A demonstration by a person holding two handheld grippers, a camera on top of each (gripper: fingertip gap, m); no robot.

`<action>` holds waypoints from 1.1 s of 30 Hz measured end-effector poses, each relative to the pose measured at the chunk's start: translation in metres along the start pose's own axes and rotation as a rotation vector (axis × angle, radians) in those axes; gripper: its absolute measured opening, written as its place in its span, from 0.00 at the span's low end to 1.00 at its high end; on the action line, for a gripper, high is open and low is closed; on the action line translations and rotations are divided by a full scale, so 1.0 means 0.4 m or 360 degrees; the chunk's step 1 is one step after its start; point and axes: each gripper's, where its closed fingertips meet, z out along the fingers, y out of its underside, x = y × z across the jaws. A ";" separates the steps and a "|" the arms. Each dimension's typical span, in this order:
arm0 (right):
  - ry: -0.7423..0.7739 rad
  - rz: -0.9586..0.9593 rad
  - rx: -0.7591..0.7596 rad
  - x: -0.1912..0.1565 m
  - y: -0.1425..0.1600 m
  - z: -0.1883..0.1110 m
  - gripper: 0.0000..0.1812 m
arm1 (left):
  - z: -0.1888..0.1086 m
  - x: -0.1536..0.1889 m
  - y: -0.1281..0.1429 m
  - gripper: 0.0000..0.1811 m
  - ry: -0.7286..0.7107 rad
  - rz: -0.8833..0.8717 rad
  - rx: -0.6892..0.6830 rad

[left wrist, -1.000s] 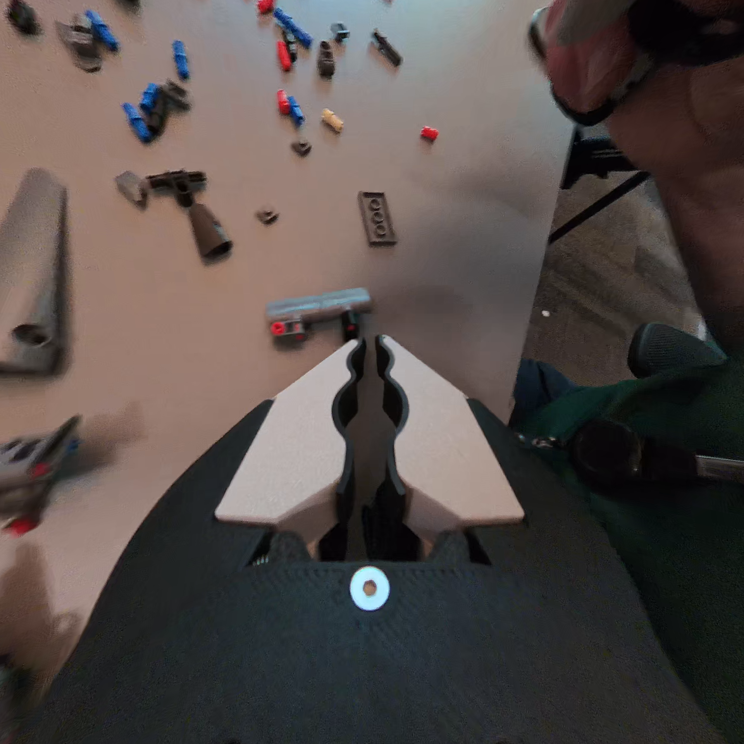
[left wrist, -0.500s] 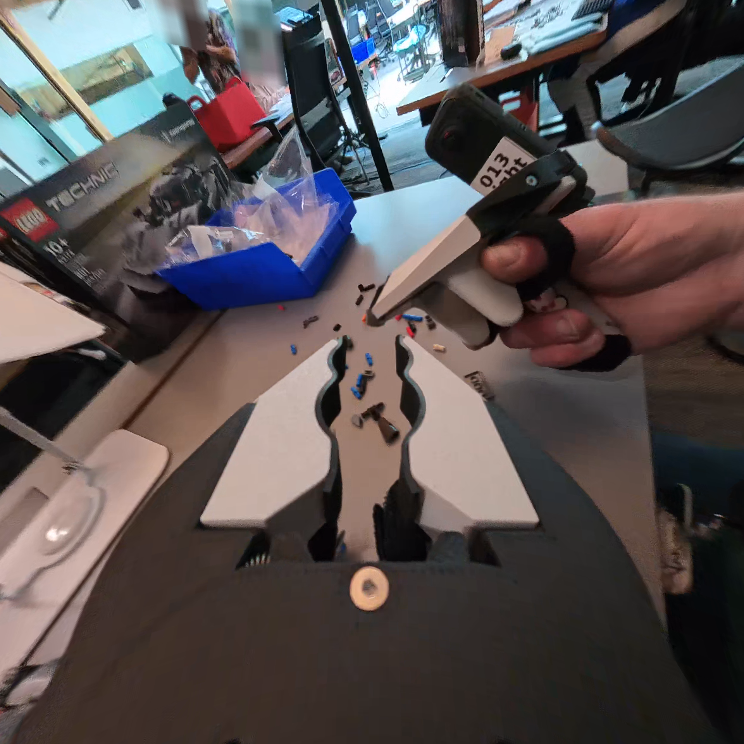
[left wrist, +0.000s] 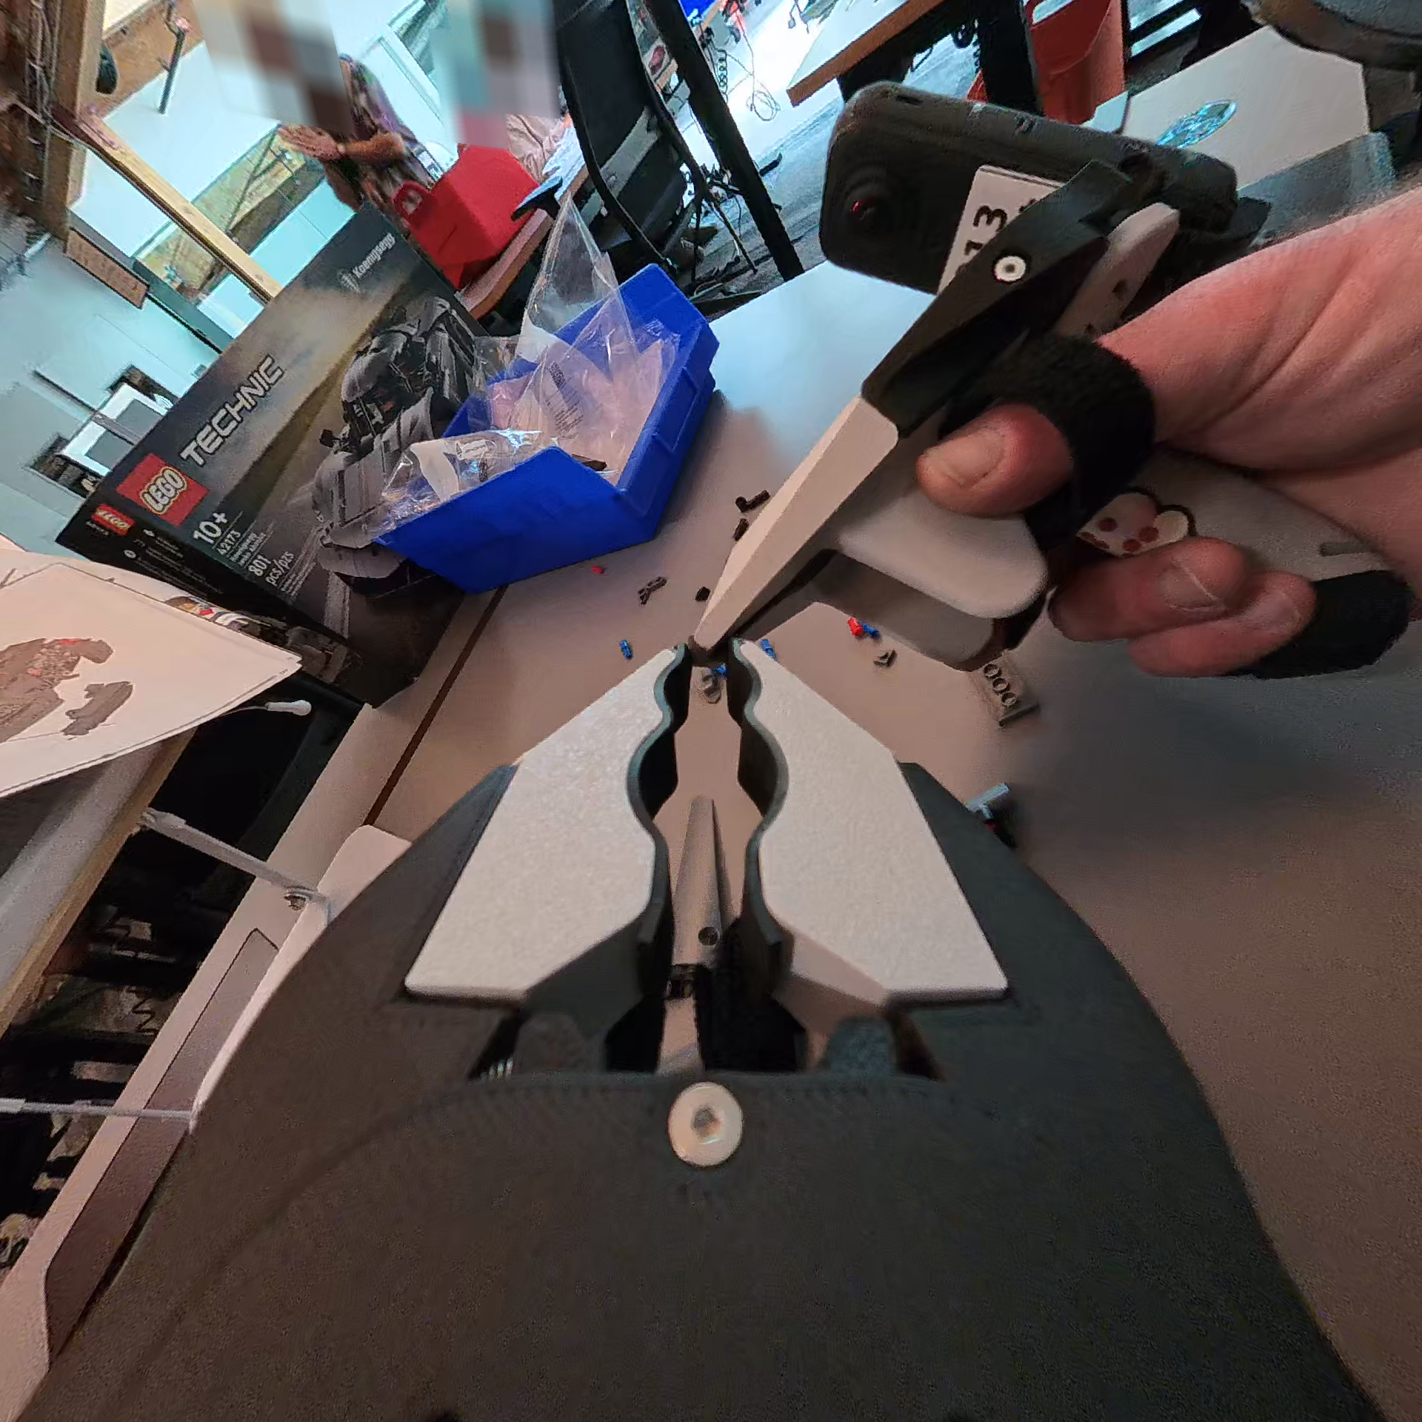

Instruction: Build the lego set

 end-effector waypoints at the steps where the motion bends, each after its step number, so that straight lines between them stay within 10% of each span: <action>1: 0.0026 0.0006 0.0010 0.004 -0.002 0.002 0.03 | 0.002 -0.002 0.004 0.04 0.0005 -0.0018 -0.0014; 10: 0.0193 -0.0143 -0.0028 0.027 -0.011 -0.023 0.07 | -0.015 -0.036 0.016 0.04 0.0118 -0.0287 0.0026; 18: 0.0938 -0.0979 -0.0991 0.147 0.191 -0.123 0.25 | -0.025 0.013 0.092 0.04 0.0472 -0.0424 -0.0170; 23: 0.1107 -0.1141 -0.1191 0.211 0.233 -0.124 0.17 | -0.018 0.079 0.136 0.04 0.0695 -0.0425 -0.0336; 33: 0.0694 -0.1419 -0.1556 0.193 0.264 -0.131 0.12 | -0.060 0.169 0.161 0.04 0.1047 -0.0514 -0.0445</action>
